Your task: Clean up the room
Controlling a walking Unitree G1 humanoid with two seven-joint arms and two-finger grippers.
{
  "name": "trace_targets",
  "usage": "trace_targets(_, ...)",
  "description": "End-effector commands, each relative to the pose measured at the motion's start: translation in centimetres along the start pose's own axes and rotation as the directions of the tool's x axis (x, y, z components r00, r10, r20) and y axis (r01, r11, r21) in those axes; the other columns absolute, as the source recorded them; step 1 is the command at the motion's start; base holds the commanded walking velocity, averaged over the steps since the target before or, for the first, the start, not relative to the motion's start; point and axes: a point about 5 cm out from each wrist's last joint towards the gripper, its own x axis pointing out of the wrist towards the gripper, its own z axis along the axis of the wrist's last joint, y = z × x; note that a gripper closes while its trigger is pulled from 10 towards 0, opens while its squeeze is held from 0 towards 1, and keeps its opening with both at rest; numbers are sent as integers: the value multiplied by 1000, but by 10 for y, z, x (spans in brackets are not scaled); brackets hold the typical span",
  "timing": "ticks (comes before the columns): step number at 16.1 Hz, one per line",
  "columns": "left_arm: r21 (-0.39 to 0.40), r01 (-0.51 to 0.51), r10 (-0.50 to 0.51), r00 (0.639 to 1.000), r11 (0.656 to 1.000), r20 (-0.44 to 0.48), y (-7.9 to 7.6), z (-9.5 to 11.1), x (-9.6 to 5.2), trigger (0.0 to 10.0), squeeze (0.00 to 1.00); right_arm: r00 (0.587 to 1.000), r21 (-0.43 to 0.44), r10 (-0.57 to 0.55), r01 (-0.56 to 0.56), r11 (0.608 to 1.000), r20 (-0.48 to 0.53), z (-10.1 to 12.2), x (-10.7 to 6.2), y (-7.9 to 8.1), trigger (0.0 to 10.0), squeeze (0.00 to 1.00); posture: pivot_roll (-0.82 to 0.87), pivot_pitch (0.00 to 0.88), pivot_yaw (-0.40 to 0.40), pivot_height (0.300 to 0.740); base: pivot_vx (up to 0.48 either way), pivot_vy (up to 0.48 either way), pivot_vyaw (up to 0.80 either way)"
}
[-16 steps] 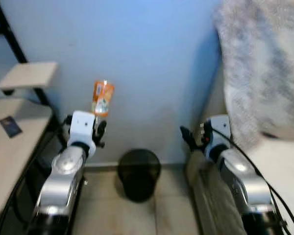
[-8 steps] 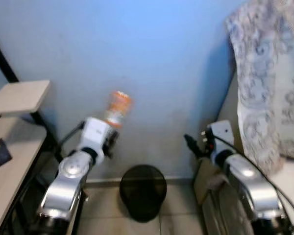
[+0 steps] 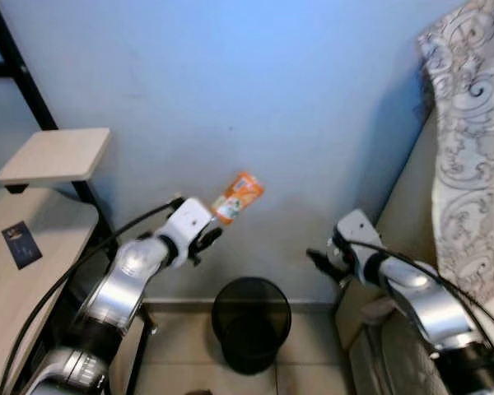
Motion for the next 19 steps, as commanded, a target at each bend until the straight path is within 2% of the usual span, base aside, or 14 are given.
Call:
trace_targets(1,22,32,-32,999,999,8,-2,2,9,10000,0,998,-62,58,-59,996,-13,1,-3,1,10000,0,-53,0,27,740,0,0,0)
trace_targets(2,33,45,-45,999,998,22,-4,5,21,10000,0,995,-73,94,-96,993,-37,-4,-10,0,10000,0,-67,0,24,740,0,0,0)
trace_targets(4,1,78,-78,996,997,46,-10,10,33,10000,0,995,-75,80,-84,994,-52,-6,-19,-7,10000,0,-108,0,15,740,0,0,0)
trace_targets(6,0,114,-114,992,994,50,-18,14,41,10000,0,995,-79,79,-83,993,-60,-6,-26,-9,10000,0,-130,0,8,740,0,0,0)
trace_targets(10,29,159,-159,987,987,25,-26,13,50,10000,0,994,-67,101,-104,992,-52,0,-37,-8,10000,0,-182,0,12,740,0,0,0)
trace_targets(13,29,173,-173,985,985,0,-24,12,51,10000,0,993,-17,111,-112,994,-28,2,-39,-4,10000,0,-192,0,27,740,0,0,0)
trace_targets(16,23,162,-162,987,986,-2,-21,13,52,10000,0,990,-17,137,-137,990,-23,3,-40,2,10000,0,-194,0,31,740,0,0,0)
trace_targets(17,23,154,-154,988,988,0,-20,15,53,10000,565,991,-11,134,-134,991,-21,5,-40,3,10000,0,-197,0,32,740,0,0,0)
trace_targets(18,13,150,-150,989,989,-1,-19,15,53,10000,1000,991,-9,133,-133,991,-20,5,-40,3,10000,0,-197,0,32,740,0,0,0)
trace_targets(19,17,149,-149,989,989,-6,-19,14,53,10000,1000,991,-9,133,-133,991,-20,5,-40,3,10000,0,-197,0,32,740,0,0,0)
